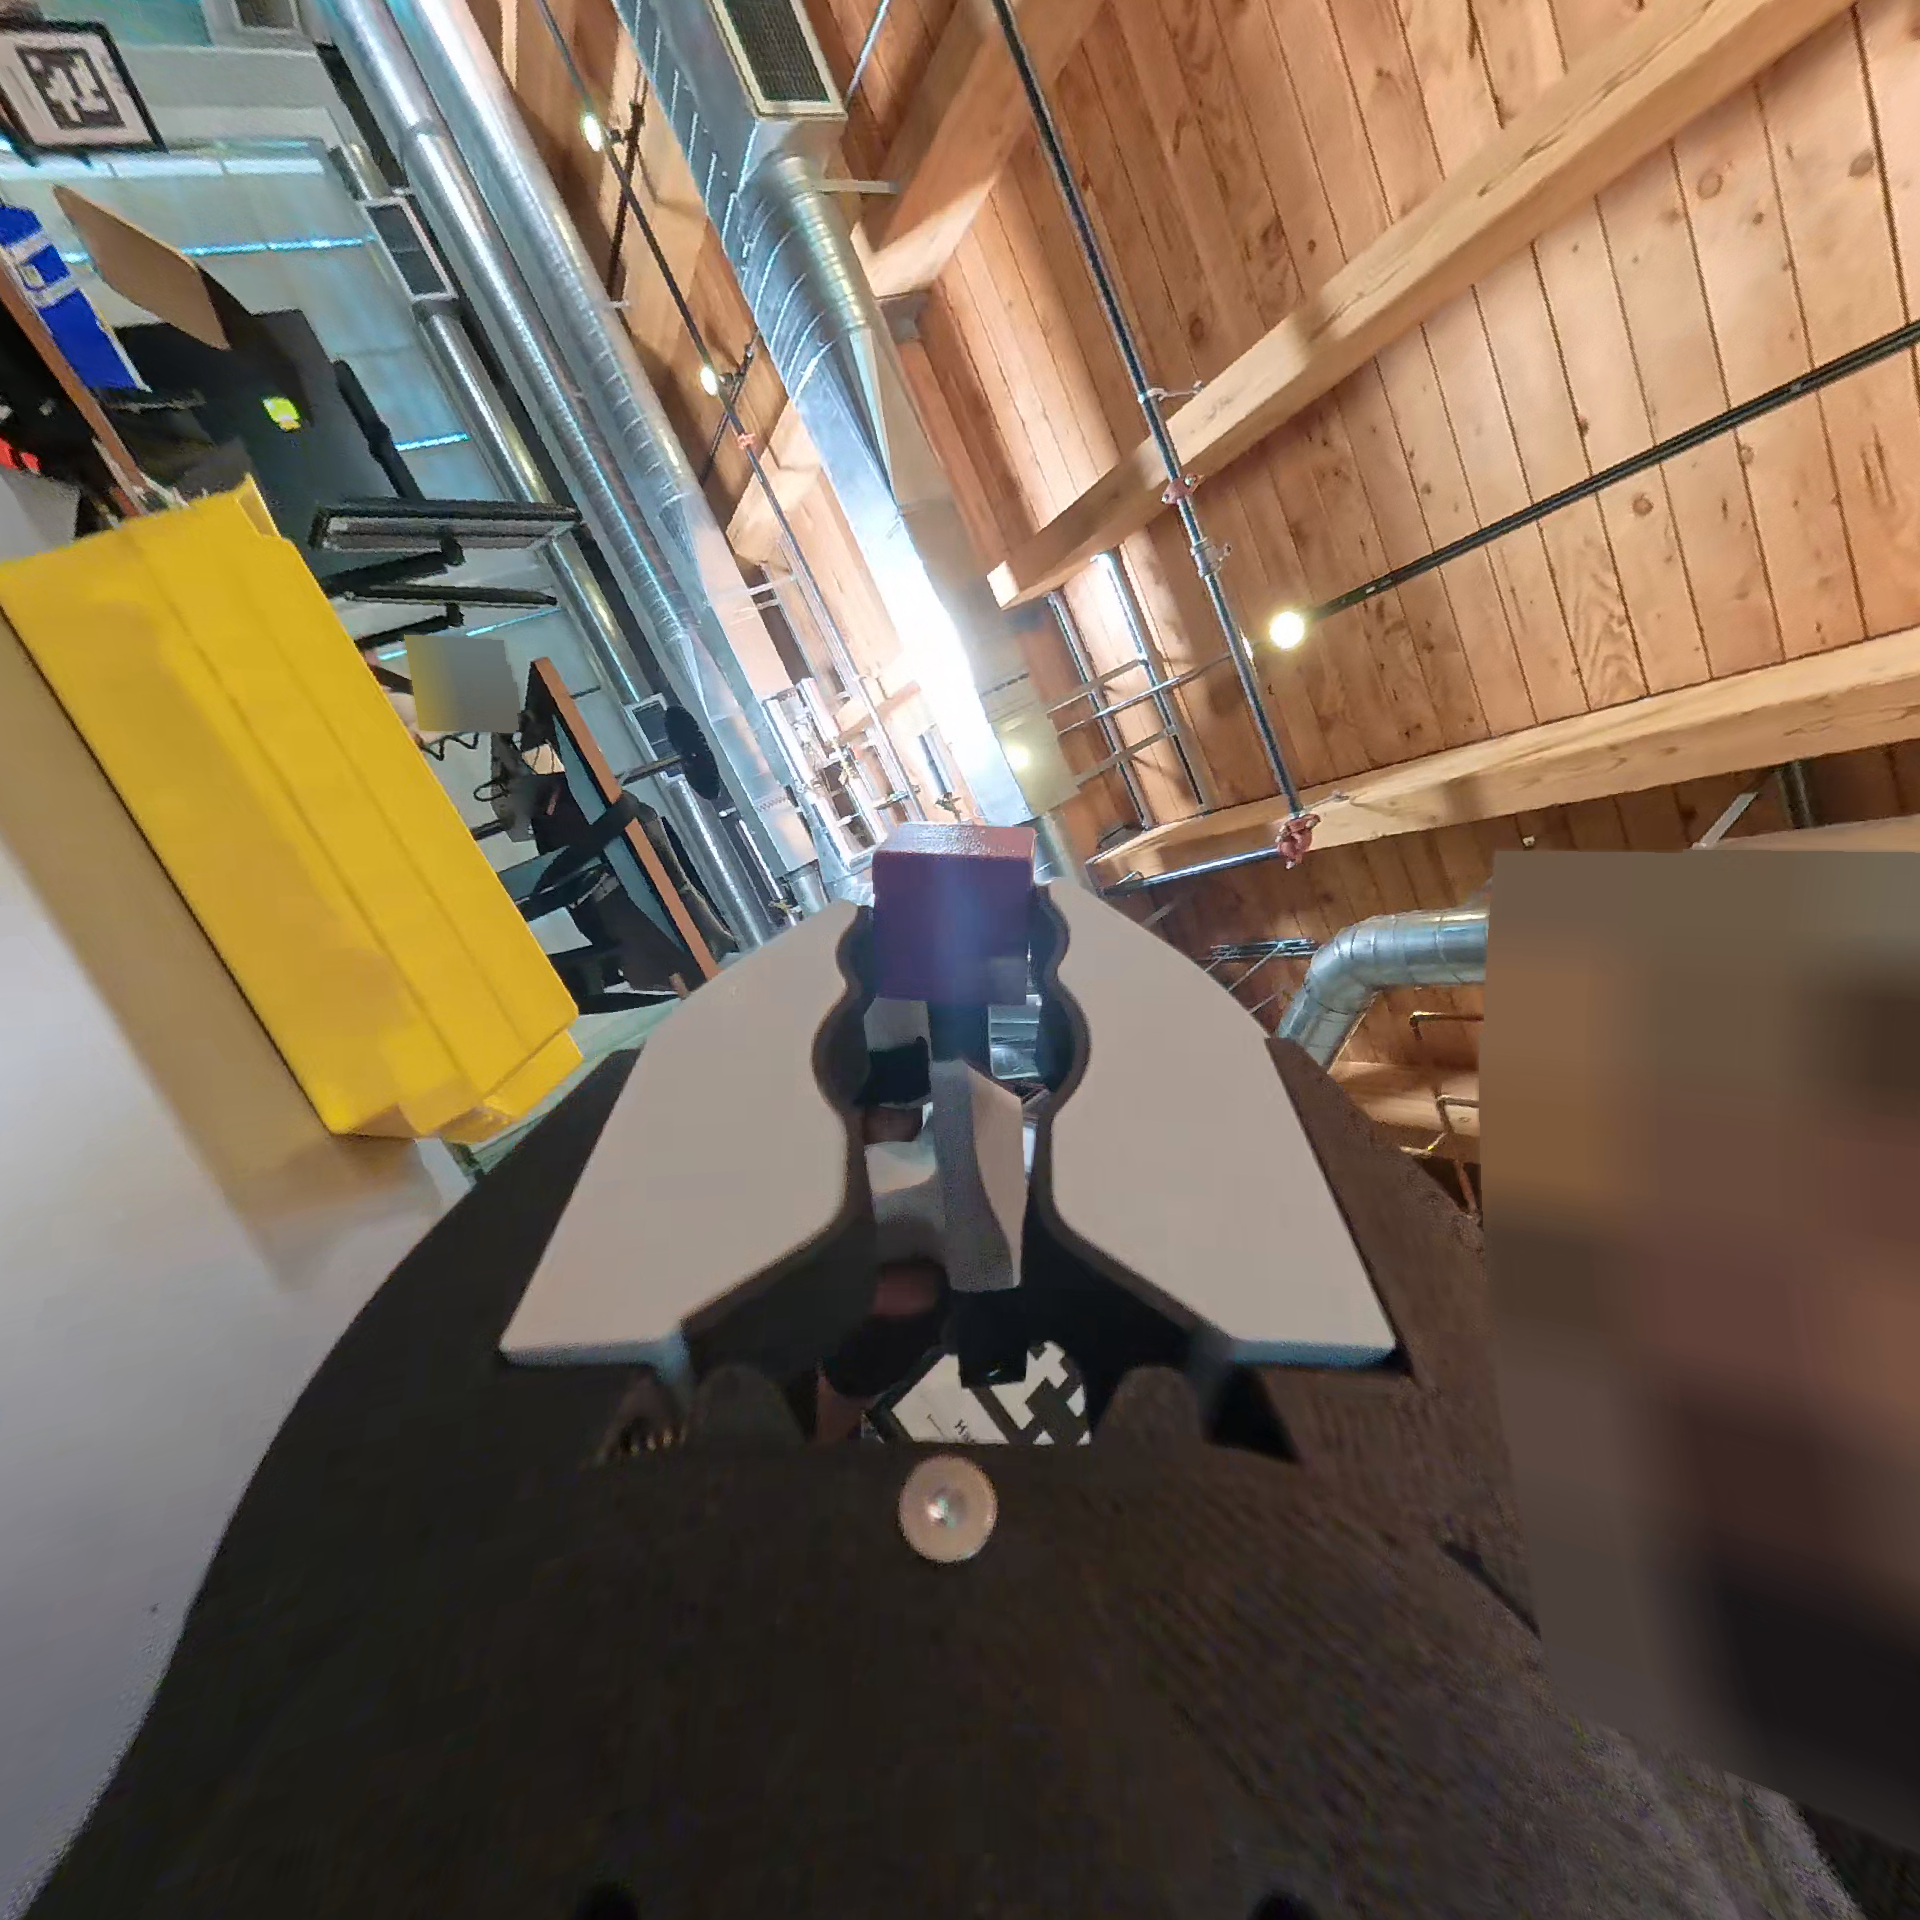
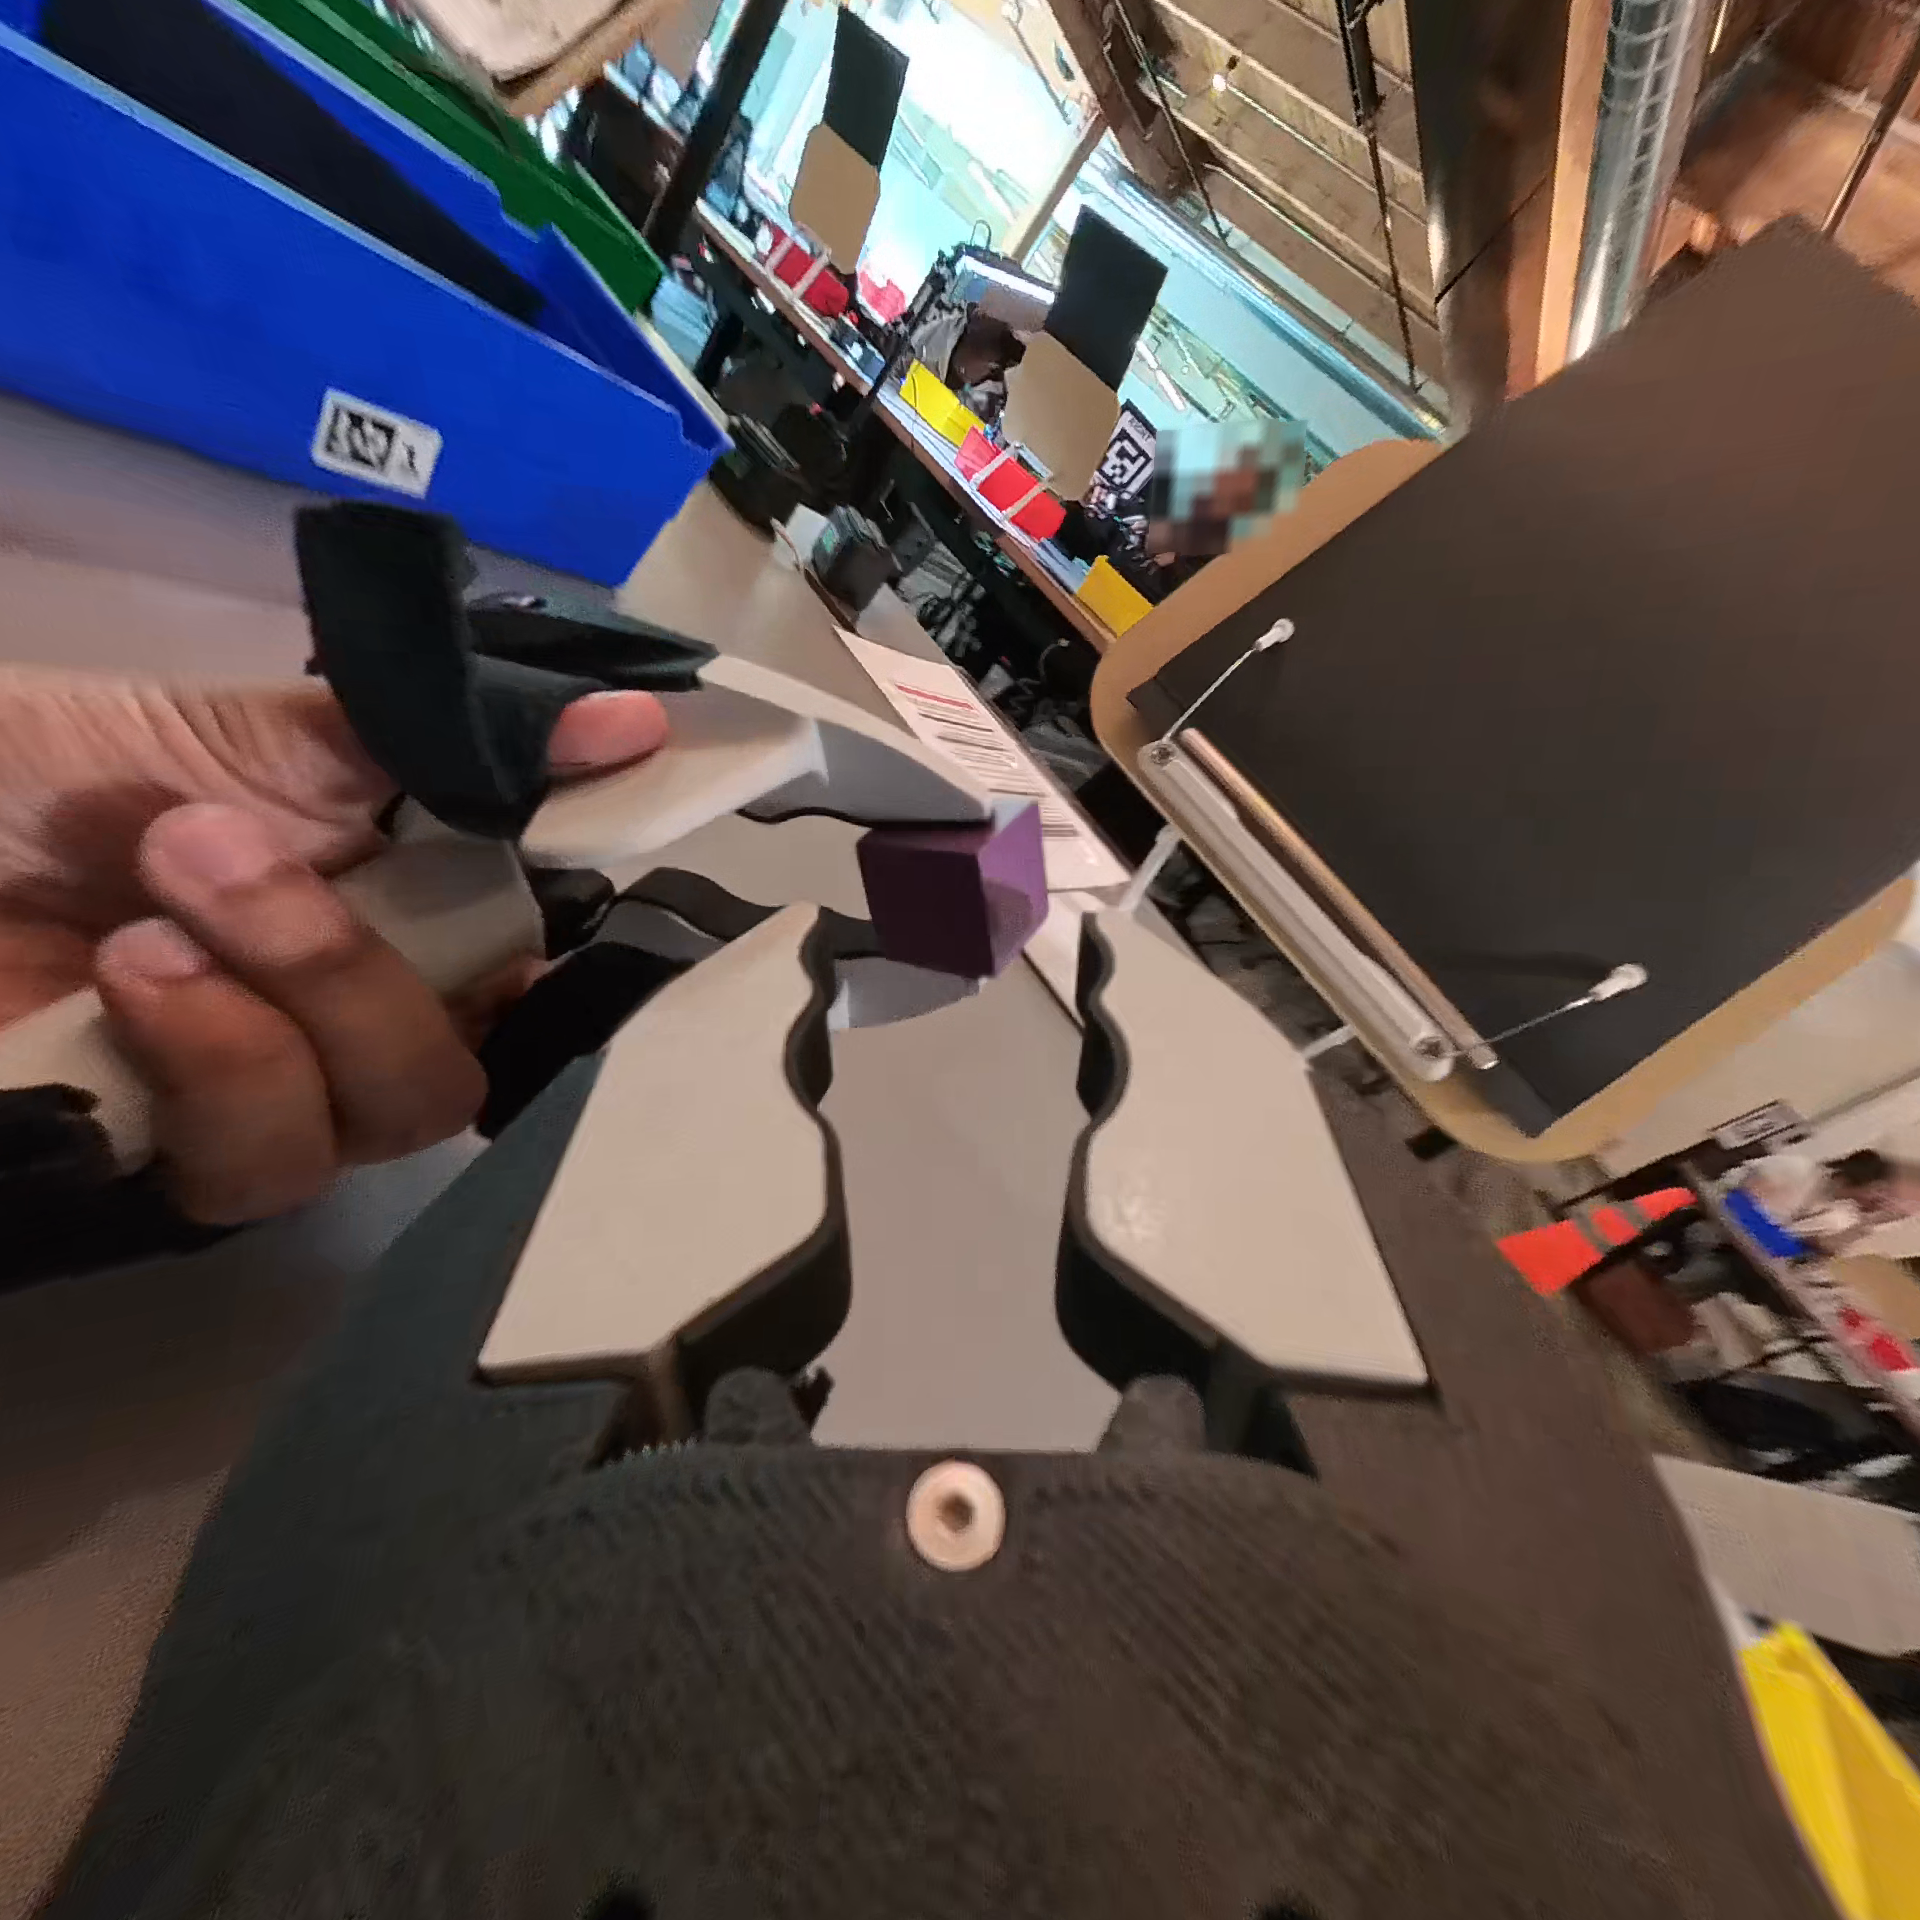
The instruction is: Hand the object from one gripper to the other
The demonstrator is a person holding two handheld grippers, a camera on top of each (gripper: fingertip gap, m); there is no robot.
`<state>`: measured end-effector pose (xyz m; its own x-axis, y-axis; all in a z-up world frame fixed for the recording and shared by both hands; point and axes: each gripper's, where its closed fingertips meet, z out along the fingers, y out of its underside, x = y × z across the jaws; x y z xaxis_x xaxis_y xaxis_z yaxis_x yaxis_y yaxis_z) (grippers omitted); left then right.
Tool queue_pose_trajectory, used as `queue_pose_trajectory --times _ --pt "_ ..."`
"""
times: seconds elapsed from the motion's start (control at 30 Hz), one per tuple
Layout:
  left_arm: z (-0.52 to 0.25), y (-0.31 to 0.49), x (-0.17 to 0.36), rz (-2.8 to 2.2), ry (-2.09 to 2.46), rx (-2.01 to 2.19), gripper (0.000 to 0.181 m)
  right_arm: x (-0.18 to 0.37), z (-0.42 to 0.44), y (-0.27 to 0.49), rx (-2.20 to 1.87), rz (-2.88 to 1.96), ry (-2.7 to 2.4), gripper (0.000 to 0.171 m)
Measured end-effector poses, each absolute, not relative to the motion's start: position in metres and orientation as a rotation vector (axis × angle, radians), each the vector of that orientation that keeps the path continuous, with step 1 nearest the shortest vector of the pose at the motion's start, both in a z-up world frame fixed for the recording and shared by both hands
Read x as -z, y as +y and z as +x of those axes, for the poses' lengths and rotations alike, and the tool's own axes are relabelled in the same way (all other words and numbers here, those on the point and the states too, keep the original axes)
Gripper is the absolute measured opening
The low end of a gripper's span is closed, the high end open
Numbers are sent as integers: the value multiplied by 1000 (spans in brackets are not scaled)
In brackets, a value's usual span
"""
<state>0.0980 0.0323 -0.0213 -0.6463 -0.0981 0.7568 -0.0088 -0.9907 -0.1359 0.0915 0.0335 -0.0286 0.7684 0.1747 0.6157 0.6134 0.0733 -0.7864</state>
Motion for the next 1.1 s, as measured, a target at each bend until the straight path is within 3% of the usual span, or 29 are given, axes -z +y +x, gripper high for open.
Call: queue_pose_trajectory --times 0.17,0.5,0.63,1.1 --pt "103 26 28 -1329 135 2824 29 33 91 35 554 -1468 -739 31" --pt "102 21 24 -1321 216 2856 29 27 90 32 525 -1486 -730 30" --pt "105 24 28 -1396 256 2763 56 19 92 30 448 -1493 -685 29" --pt "107 28 35 -1499 793 2224 76 -10 130 10 -825 -1444 -222 29"
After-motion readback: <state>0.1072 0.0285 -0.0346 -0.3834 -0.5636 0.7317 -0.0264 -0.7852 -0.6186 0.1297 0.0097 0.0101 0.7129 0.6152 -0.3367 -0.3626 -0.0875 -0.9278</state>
